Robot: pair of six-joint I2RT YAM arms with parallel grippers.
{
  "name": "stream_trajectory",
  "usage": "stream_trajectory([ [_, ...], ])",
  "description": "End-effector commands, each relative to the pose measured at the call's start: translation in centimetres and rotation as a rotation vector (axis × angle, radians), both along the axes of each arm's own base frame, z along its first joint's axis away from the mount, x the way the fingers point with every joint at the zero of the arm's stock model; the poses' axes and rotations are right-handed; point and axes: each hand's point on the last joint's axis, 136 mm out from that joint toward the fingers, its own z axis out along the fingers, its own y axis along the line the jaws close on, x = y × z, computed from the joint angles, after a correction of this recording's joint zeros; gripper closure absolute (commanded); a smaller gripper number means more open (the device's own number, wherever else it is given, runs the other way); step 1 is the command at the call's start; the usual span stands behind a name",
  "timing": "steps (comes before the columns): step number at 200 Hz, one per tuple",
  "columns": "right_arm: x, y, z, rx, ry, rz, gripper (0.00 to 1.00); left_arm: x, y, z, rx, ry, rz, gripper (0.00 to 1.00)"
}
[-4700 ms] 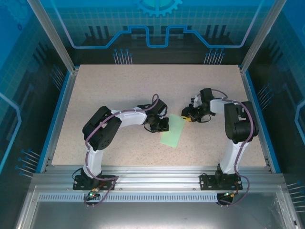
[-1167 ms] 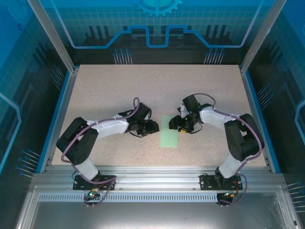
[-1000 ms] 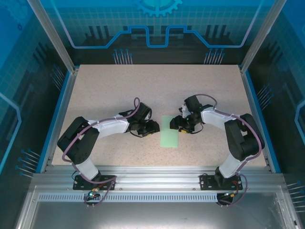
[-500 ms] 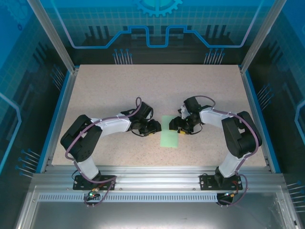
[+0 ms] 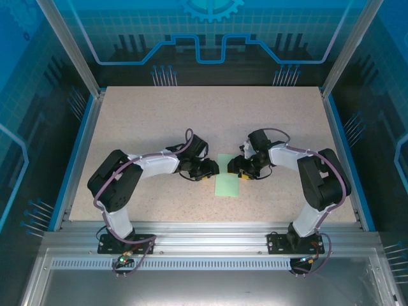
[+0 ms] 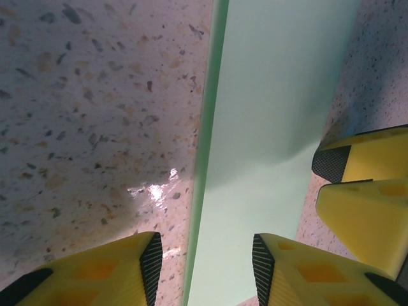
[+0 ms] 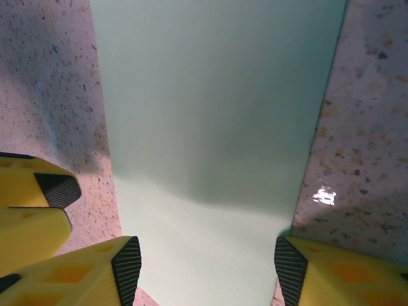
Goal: Fold a paper plane with a square sheet of paper (pick it up from the middle)
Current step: Rotate the square sheet of paper at the center of the table.
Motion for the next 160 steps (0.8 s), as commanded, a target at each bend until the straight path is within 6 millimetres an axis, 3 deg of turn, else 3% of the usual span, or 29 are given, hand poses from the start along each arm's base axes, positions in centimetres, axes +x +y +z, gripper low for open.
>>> stream_trajectory([
  [1,-0.5,-0.9,-0.7,-0.018,0.023,-0.008,0.39,-0.4,-1.2,0.0,-0.022,0.040,-0.017,0.54],
  [99,-0.3,-0.8,-0.8,-0.008,0.023,-0.012,0.40,-0.6,-2.3,-0.5,-0.040,0.070,-0.034,0.55],
  [104,-1.2,-1.0,-1.4,-0.016,0.046,-0.012,0.40,-0.7,-2.3,-0.6,-0.038,0.072,-0.035,0.55],
  [160,-1.2,-1.0,-1.5,-0.013,0.049,-0.013,0.41,-0.8,-2.1,-1.0,-0.017,0.075,-0.034,0.56],
])
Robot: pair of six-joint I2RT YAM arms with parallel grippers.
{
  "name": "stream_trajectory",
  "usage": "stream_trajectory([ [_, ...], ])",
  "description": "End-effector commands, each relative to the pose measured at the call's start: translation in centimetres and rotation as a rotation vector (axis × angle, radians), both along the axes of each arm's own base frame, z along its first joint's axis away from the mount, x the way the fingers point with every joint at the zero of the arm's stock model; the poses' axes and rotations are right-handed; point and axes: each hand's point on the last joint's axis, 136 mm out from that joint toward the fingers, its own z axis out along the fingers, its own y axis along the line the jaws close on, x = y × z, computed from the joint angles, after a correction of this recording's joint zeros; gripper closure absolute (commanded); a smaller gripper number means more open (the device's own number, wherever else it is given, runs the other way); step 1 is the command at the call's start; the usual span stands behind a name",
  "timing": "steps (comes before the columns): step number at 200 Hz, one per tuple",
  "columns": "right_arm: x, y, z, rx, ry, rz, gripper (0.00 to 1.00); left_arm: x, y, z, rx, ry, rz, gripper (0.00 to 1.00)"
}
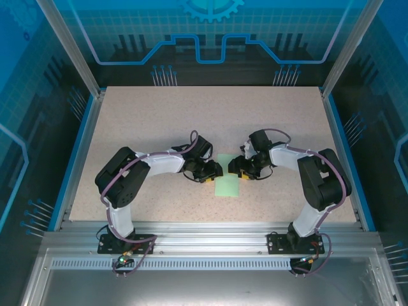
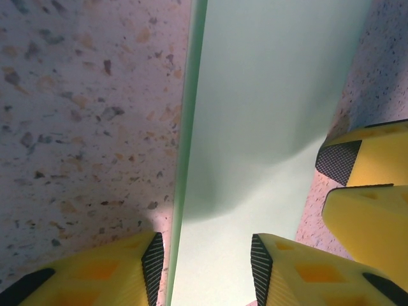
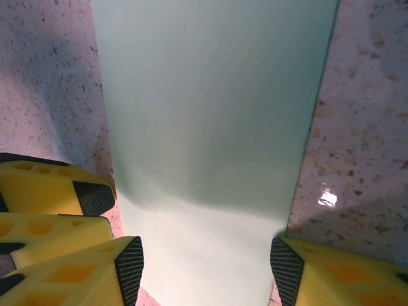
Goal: Fold a paper plane with a square sheet of paper (pick it up from the middle)
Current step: Rotate the square sheet of paper at the center of the table.
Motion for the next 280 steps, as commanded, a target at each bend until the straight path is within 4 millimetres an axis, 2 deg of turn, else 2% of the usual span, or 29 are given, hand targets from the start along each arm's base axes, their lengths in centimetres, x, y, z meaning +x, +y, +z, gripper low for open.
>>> stream_trajectory([
  [1,-1.2,-0.9,-1.4,-0.026,0.050,-0.007,0.41,-0.3,-0.6,0.0,-0.004,0.022,-0.011,0.56],
  [130,-1.0,-0.9,-1.3,-0.017,0.048,-0.016,0.42,-0.2,-1.7,1.1,-0.063,0.014,-0.014,0.60],
  [212,-1.2,-1.1,-1.7,-0.028,0.053,-0.020,0.43,-0.4,0.1,-0.1,0.033,0.017,0.018,0.56],
  [280,-1.2,-1.0,-1.7,-0.023,0.055,-0.019,0.43,-0.9,-1.3,-0.3,-0.019,0.041,-0.010,0.57],
])
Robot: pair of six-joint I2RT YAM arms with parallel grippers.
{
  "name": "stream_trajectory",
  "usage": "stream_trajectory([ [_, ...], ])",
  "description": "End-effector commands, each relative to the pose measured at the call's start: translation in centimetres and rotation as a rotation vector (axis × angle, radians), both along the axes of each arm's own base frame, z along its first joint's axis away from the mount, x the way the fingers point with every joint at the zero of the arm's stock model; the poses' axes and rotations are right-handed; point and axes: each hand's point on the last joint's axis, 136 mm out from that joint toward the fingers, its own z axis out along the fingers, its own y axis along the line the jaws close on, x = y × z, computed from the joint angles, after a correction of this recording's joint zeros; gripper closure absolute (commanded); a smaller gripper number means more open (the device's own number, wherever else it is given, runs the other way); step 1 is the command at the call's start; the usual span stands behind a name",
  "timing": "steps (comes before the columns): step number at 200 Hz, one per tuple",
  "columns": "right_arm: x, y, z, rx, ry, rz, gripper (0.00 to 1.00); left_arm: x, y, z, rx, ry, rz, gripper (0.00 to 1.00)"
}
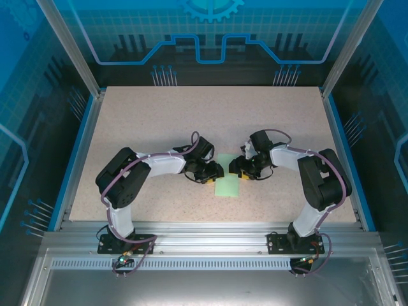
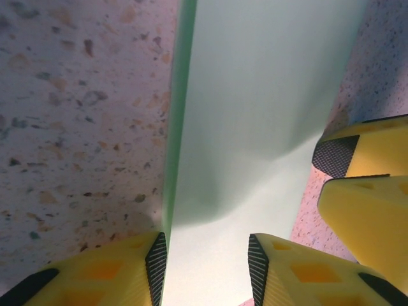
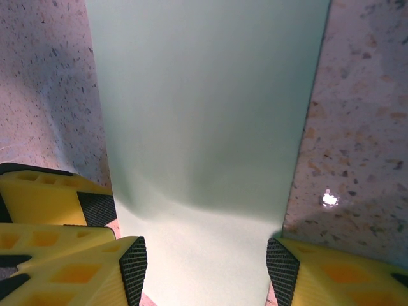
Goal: Fold a paper plane with a square sheet of paper (pick it up from the middle)
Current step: Rotate the square sheet of paper at the center of the table, then fold the triangle a second time at the center of the table.
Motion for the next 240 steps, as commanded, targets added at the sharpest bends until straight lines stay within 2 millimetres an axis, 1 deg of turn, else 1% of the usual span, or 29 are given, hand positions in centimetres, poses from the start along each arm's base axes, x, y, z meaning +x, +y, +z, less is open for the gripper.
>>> stream_trajectory([
  [1,-1.2,-0.9,-1.6,-0.032,0.057,-0.013,0.43,-0.5,-0.7,-0.4,-0.013,0.030,-0.016,0.57],
  [41,-1.2,-0.9,-1.6,-0.030,0.056,-0.014,0.43,-0.6,-0.5,-0.5,-0.001,0.031,-0.015,0.57],
  [69,-1.2,-0.9,-1.6,-0.031,0.057,-0.013,0.43,-0.5,-0.5,-0.1,-0.004,0.023,-0.013,0.57],
  [111,-1.2,-1.0,-1.7,-0.036,0.059,-0.013,0.44,-0.5,0.7,-0.3,0.053,0.009,0.012,0.55],
  [149,-1.1,-1.1,-1.7,-0.036,0.059,-0.018,0.45,-0.6,1.0,-0.4,0.065,0.012,0.023,0.54],
  [174,-1.1,-1.0,-1.8,-0.034,0.059,-0.018,0.45,-0.6,1.3,-0.4,0.076,0.006,0.032,0.51],
  [195,-1.1,-1.0,-1.8,-0.033,0.060,-0.018,0.46,-0.6,1.2,-0.3,0.071,0.007,0.021,0.50],
  [240,-1.1,-1.0,-1.7,-0.031,0.059,-0.017,0.46,-0.8,-0.1,-0.2,0.014,0.019,-0.004,0.55],
])
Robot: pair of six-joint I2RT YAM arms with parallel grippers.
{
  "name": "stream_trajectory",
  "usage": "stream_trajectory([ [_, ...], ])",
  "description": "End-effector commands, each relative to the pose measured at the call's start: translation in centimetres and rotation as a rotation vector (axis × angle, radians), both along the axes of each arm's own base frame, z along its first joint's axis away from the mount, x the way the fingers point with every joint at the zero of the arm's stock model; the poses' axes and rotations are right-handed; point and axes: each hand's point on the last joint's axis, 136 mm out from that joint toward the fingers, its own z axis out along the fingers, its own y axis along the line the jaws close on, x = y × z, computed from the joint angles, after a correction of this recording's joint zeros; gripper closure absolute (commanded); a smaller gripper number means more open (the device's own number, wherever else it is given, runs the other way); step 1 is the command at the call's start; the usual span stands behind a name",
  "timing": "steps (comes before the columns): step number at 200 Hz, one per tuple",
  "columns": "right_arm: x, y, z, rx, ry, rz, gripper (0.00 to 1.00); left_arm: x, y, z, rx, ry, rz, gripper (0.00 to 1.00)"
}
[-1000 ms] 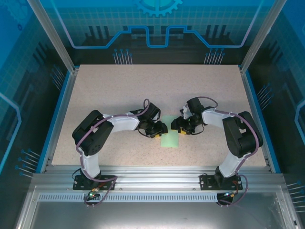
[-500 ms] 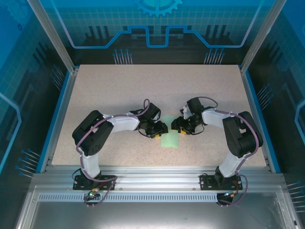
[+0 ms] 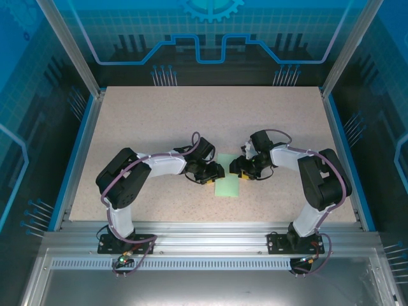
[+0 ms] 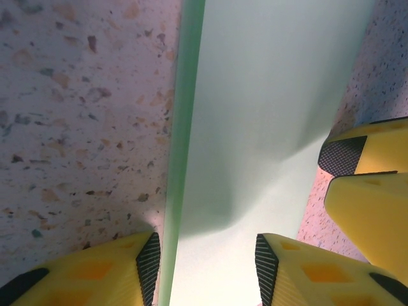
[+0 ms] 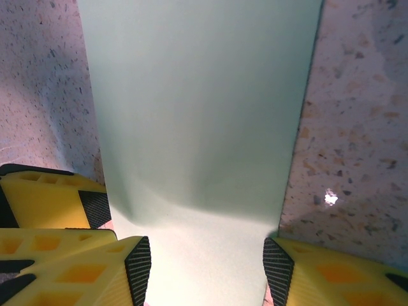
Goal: Fold a paper plane with a square sheet of paper (pick it up from the middle)
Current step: Fold the triangle a second time at the center of the table.
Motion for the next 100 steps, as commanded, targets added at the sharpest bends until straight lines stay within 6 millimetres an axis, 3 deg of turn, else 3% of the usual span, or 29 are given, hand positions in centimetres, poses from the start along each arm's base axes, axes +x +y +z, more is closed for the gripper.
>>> stream_trajectory([
  [1,-1.1,-0.8,-1.7,-0.033,0.057,-0.013,0.46,-0.7,-0.3,0.1,-0.012,0.029,-0.010,0.55],
  [100,-0.9,-0.6,-1.0,-0.018,0.042,-0.009,0.45,0.1,-1.2,1.9,-0.078,-0.016,0.003,0.61],
])
